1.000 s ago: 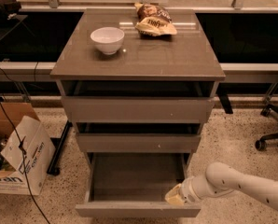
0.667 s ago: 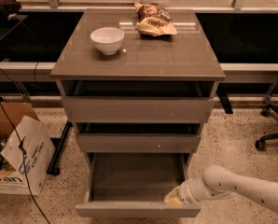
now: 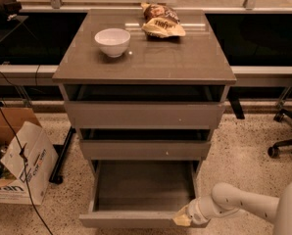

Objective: Close bottom drawer

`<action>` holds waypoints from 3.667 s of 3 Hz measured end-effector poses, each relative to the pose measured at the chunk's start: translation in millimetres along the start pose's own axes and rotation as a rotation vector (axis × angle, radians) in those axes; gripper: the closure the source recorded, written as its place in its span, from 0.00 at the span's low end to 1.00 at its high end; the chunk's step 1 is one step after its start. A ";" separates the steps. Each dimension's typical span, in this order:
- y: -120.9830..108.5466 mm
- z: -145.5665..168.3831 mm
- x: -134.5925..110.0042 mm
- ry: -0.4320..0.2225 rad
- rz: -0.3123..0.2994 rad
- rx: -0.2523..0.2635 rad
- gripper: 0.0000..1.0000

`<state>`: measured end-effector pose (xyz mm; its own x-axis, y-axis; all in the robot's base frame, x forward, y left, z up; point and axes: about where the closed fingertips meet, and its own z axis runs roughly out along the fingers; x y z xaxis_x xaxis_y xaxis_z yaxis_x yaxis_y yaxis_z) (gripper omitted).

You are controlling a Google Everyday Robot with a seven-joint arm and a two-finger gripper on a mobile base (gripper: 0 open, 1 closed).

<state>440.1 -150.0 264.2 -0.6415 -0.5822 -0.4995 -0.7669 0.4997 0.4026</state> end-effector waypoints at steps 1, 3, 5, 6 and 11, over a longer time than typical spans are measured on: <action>-22.7 30.5 32.8 -0.039 0.109 -0.013 1.00; -40.9 45.8 48.6 -0.067 0.163 -0.011 1.00; -54.1 61.3 31.4 -0.170 0.135 0.040 1.00; -54.1 61.3 31.3 -0.171 0.135 0.040 1.00; -126.7 90.8 -81.6 -0.472 -0.158 0.187 0.97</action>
Offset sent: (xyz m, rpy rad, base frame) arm 0.0096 -0.0366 -0.1113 0.0858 0.0987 -0.2258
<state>591.0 -107.6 184.2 -0.4081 -0.3290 -0.8516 -0.8103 0.5602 0.1719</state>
